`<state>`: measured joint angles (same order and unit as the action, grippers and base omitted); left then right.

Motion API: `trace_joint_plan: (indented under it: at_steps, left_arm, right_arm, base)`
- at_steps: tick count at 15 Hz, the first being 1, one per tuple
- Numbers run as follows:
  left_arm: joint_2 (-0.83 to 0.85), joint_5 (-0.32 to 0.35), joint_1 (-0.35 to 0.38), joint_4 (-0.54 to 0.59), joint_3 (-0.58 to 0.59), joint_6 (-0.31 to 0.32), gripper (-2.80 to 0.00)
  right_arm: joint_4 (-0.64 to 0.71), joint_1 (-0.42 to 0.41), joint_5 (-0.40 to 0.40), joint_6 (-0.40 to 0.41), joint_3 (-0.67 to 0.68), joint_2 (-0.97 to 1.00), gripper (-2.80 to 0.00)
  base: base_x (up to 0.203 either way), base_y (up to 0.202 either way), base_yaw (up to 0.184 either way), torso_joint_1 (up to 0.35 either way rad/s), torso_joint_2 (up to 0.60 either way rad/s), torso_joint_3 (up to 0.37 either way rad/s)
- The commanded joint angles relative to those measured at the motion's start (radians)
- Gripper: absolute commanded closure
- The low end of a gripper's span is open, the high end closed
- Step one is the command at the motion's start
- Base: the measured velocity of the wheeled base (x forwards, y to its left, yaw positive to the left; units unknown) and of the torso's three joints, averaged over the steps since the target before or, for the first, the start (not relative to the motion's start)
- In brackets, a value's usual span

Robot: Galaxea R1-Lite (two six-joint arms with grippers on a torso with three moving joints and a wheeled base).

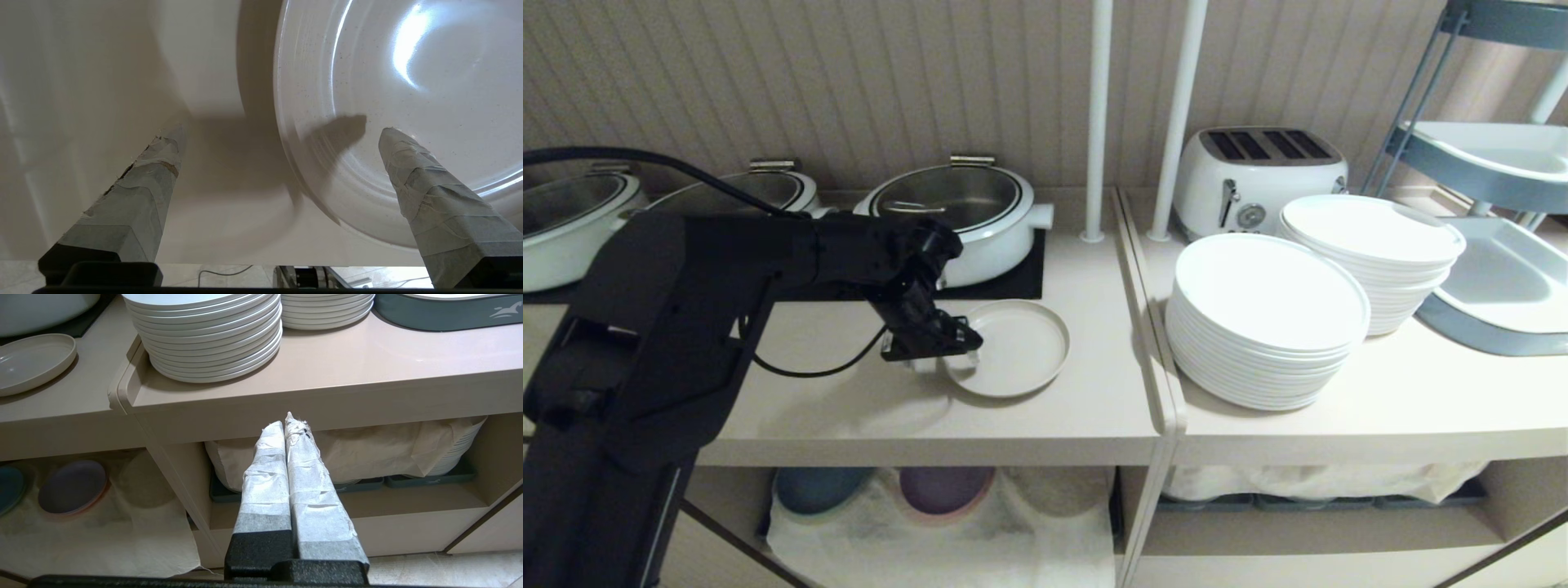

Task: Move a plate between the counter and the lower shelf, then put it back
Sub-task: Pick up the plate

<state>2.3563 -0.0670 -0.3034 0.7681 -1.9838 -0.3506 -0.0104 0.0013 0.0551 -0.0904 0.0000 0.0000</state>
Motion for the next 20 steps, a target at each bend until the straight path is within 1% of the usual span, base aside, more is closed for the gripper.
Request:
trace_joint_plan:
  at_steps: [1, 3, 4, 16, 20]
  left_arm:
    - [0.005, 0.0, 0.0, 0.004, 0.0, -0.002, -2.8]
    - [0.005, 0.0, 0.0, 0.005, 0.0, -0.002, -2.8]
    - [0.005, 0.0, 0.0, 0.004, 0.0, -0.002, 0.0]
    - [0.005, -0.005, 0.0, 0.004, 0.0, -0.002, 0.0]
    - [-0.005, -0.008, 0.0, 0.013, 0.002, -0.012, 0.0]
  right_arm:
    - [0.0, 0.0, 0.0, 0.0, 0.0, 0.0, 0.0]
    - [0.0, 0.0, 0.0, 0.0, 0.0, 0.0, 0.0]
    - [0.0, 0.0, 0.0, 0.0, 0.0, 0.0, 0.0]
    - [0.0, 0.0, 0.0, 0.0, 0.0, 0.0, 0.0]
    - [0.0, 0.0, 0.0, 0.0, 0.0, 0.0, 0.0]
  base:
    - [0.0, 0.0, 0.0, 0.0, 0.0, 0.0]
    - [0.0, 0.0, 0.0, 0.0, 0.0, 0.0]
    - [0.0, 0.0, 0.0, 0.0, 0.0, 0.0]
    - [0.0, 0.0, 0.0, 0.0, 0.0, 0.0]
    - [0.0, 0.0, 0.0, 0.0, 0.0, 0.0]
